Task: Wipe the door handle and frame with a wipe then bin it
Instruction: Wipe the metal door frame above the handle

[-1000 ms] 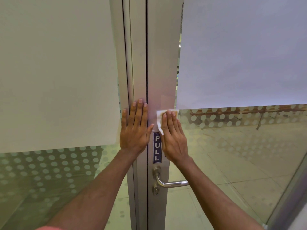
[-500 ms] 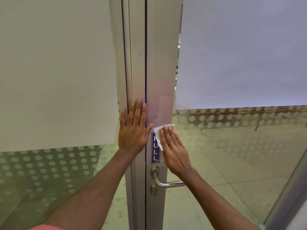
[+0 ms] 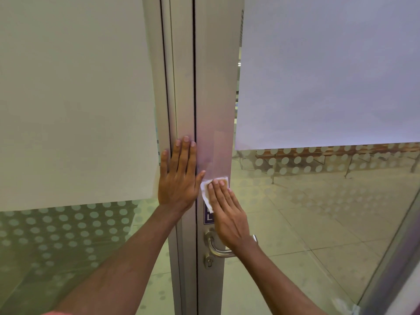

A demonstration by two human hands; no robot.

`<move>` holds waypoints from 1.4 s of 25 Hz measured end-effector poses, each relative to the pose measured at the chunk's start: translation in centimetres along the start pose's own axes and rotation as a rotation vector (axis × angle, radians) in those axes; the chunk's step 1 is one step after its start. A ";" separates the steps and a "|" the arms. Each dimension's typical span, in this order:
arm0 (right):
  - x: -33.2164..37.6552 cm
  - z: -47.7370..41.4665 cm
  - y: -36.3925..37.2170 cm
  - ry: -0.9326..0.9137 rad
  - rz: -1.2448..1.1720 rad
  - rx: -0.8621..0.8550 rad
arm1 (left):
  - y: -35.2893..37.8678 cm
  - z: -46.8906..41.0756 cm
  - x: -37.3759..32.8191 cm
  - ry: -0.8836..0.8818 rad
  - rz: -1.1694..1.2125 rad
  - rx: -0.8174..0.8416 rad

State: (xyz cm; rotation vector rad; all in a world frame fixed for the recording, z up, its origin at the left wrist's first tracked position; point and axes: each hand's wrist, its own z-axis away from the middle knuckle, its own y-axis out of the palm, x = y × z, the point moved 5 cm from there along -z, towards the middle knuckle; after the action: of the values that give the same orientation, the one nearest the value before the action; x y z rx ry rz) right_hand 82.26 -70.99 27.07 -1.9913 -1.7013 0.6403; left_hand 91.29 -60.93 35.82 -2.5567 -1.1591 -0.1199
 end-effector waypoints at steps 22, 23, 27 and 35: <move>-4.6 5.0 1.3 -0.386 0.162 0.277 | 0.0 0.0 0.0 0.003 -0.012 0.020; -4.8 5.0 1.2 -0.398 0.170 0.292 | 0.0 0.0 0.0 0.001 -0.015 0.021; -4.9 2.5 -0.1 -0.365 0.180 0.252 | 0.0 0.0 0.0 0.000 -0.019 0.017; -5.1 -0.3 -1.3 -0.364 0.045 0.162 | 0.0 0.0 0.0 0.002 -0.009 0.000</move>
State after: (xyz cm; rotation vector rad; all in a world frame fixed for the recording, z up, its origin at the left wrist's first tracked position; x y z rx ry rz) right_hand 80.77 -75.84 28.45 -1.8880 -1.7403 1.1777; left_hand 91.30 -60.94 35.80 -2.5509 -1.1704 -0.1254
